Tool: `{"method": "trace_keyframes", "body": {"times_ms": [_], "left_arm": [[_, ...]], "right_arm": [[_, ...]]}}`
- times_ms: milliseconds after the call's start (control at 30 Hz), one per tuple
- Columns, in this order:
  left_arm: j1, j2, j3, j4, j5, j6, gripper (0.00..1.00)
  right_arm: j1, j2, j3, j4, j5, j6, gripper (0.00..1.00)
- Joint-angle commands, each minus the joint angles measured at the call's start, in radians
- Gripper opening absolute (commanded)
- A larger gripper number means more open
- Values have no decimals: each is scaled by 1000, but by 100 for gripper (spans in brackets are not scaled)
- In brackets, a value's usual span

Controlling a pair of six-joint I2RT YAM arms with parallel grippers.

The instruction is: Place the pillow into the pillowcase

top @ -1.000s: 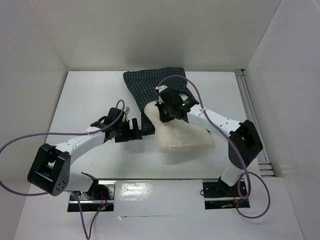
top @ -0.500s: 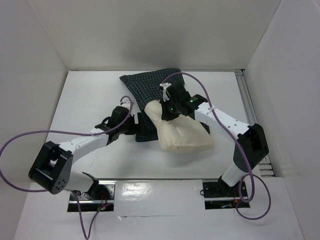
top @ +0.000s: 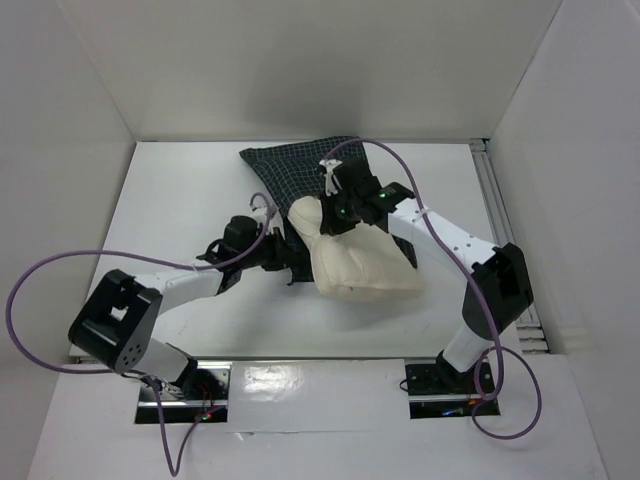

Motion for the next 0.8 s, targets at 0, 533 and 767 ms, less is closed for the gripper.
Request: {"method": "trace_keyframes", "body": {"times_ms": [0,533,767], "left_arm": [[19,-123,-95,196,126,-110,0],[-4,-367,-218,329,383,-250,0],[-15,-530,-218,263,426,-262,0]], "right_arm": [[14,8,106,60,5,10,0],[-11,352,690,20,258,19,0],[53,375,600,66,268,10,0]]}}
